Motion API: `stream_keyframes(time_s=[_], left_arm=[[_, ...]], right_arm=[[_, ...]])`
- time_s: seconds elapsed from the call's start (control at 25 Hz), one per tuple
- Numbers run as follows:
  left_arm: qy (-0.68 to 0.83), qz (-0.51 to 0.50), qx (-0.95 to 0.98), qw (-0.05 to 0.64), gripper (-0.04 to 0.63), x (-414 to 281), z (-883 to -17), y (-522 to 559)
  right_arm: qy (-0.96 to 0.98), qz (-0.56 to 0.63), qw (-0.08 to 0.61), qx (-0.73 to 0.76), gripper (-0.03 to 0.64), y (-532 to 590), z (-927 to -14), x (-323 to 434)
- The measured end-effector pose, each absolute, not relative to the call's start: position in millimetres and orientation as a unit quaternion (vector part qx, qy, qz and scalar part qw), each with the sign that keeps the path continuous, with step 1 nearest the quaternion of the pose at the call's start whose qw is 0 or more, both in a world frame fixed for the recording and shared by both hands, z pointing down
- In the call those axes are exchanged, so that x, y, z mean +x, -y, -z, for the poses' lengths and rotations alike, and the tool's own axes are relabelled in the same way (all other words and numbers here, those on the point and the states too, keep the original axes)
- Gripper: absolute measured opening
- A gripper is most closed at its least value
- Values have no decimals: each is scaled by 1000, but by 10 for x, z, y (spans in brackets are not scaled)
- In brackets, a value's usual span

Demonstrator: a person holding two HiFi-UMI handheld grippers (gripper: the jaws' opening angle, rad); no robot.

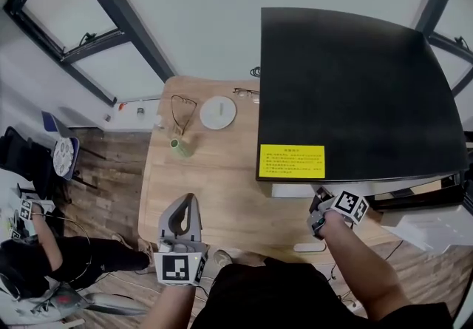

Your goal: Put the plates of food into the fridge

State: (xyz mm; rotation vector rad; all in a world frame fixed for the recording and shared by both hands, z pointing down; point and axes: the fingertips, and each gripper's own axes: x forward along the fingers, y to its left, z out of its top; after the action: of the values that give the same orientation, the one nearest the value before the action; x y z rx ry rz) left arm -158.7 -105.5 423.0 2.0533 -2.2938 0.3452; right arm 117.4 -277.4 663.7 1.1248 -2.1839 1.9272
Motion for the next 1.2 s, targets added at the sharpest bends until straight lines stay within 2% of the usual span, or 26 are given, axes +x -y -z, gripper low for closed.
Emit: stream_keyframes(time_s=[0.24, 0.48, 0.72, 0.84, 1.04, 1.2], left_arm=[[750, -115, 651, 26, 3, -1746, -4263, 965], [752, -107, 650, 35, 3, -1769, -4247, 930], [752, -106, 650, 26, 3, -1787, -4175, 889], [753, -107, 648, 25, 3, -1813, -4151, 834], [753, -104, 650, 18, 3, -1867, -4087, 739], [747, -100, 658, 13, 3, -1872, -4057, 686]], right_arm=[[690, -620, 18, 372, 34, 2822, -6706, 1103], [726, -550, 111, 398, 49, 2821, -6730, 1088], [750, -456, 215, 428, 155, 2871, -6770, 1120], [758, -417, 250, 435, 187, 2862, -6773, 1120], [761, -365, 264, 466, 232, 2837, -6706, 1221], [775, -319, 252, 483, 235, 2847, -6560, 1306]])
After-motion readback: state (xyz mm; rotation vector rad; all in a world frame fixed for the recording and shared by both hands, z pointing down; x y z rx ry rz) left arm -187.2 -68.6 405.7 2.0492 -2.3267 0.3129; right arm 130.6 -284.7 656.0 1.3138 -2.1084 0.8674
